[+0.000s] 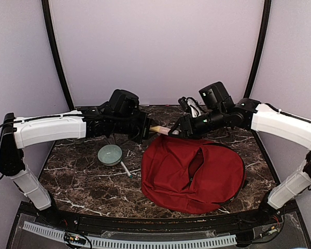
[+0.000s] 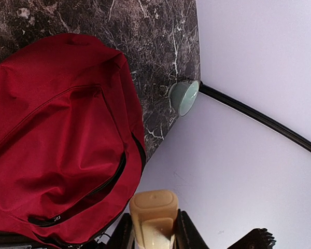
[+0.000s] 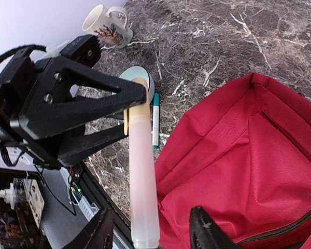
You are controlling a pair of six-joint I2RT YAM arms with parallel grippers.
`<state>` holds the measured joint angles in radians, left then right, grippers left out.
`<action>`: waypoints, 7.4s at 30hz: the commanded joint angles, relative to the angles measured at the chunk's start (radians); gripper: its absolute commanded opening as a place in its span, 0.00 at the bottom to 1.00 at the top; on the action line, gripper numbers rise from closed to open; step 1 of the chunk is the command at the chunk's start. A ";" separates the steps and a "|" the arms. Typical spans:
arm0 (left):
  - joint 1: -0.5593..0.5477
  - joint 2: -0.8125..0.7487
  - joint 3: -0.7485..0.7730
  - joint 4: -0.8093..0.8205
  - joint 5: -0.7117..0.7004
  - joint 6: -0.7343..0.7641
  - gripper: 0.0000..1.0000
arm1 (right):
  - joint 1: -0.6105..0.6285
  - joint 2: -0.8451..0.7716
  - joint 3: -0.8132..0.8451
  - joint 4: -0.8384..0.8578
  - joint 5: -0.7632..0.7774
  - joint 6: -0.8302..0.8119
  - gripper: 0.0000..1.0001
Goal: Pack the student bag
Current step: Pass from the left arm to the right, then place the pen in the lower front pocket of the bag, then pick up the pen at the center of the board.
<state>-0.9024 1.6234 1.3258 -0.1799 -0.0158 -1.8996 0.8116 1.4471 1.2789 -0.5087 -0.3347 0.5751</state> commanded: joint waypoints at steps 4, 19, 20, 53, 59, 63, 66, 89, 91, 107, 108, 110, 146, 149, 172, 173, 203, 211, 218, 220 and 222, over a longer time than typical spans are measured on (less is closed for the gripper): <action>-0.006 -0.034 -0.002 0.055 0.007 0.009 0.00 | 0.015 0.041 0.062 0.089 -0.016 0.031 0.24; -0.009 -0.173 -0.051 -0.150 -0.146 0.133 0.73 | 0.019 0.012 0.051 0.020 0.102 0.103 0.00; -0.009 -0.184 -0.060 -0.176 -0.159 0.154 0.75 | 0.019 0.006 0.067 -0.015 0.124 0.085 0.00; 0.011 -0.198 0.021 -0.321 -0.213 1.258 0.91 | 0.030 -0.300 -0.282 -0.345 0.184 0.164 0.00; 0.011 -0.220 -0.012 -0.297 -0.185 1.243 0.87 | 0.029 -0.254 -0.283 -0.360 0.188 0.164 0.00; 0.011 -0.230 -0.016 -0.307 -0.188 1.248 0.86 | 0.030 -0.255 -0.285 -0.373 0.204 0.170 0.00; 0.011 -0.229 -0.017 -0.309 -0.189 1.245 0.86 | 0.028 -0.262 -0.296 -0.364 0.217 0.178 0.00; 0.011 -0.196 0.047 -0.323 -0.170 1.258 0.83 | -0.013 -0.134 -0.327 -0.188 0.264 0.101 0.00; 0.010 -0.194 0.052 -0.323 -0.167 1.260 0.82 | -0.032 -0.141 -0.351 -0.138 0.251 0.080 0.00; 0.003 -0.196 0.064 -0.320 -0.161 1.261 0.82 | -0.077 -0.244 -0.610 0.308 0.218 -0.032 0.00; 0.001 -0.197 0.061 -0.319 -0.163 1.261 0.82 | -0.077 -0.238 -0.612 0.317 0.214 -0.038 0.00; -0.001 -0.197 0.058 -0.319 -0.164 1.259 0.81 | -0.076 -0.223 -0.616 0.336 0.215 -0.050 0.01; -0.081 -0.257 -0.021 -0.397 -0.285 1.110 0.79 | -0.075 -0.134 -0.576 0.320 -0.193 -0.141 0.56; -0.090 -0.257 -0.025 -0.409 -0.294 1.090 0.78 | -0.075 -0.162 -0.564 0.298 -0.196 -0.148 0.56; -0.138 -0.075 0.086 -0.629 -0.363 1.002 0.80 | -0.104 -0.105 -0.356 -0.297 0.346 -0.058 0.32; -0.138 -0.056 0.098 -0.623 -0.361 1.007 0.80 | -0.108 -0.116 -0.363 -0.294 0.348 -0.042 0.30; -0.043 0.070 0.024 -0.738 -0.163 0.792 0.79 | -0.072 0.059 -0.320 -0.096 0.004 -0.132 0.47; -0.043 0.095 0.009 -0.721 -0.130 0.768 0.74 | -0.071 0.056 -0.352 -0.135 0.089 -0.117 0.15; -0.041 0.151 0.052 -0.722 -0.115 0.754 0.71 | -0.072 0.009 -0.390 -0.166 0.116 -0.105 0.00; -0.037 0.156 0.044 -0.707 -0.103 0.730 0.70 | -0.072 -0.009 -0.403 -0.182 0.129 -0.098 0.00; -0.030 0.159 0.037 -0.716 -0.099 0.683 0.68 | -0.072 -0.028 -0.414 -0.197 0.135 -0.088 0.00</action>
<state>-0.9447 1.7805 1.3590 -0.8833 -0.1314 -1.1427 0.7334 1.4651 0.8932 -0.6514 -0.2394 0.4694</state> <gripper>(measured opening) 0.696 0.012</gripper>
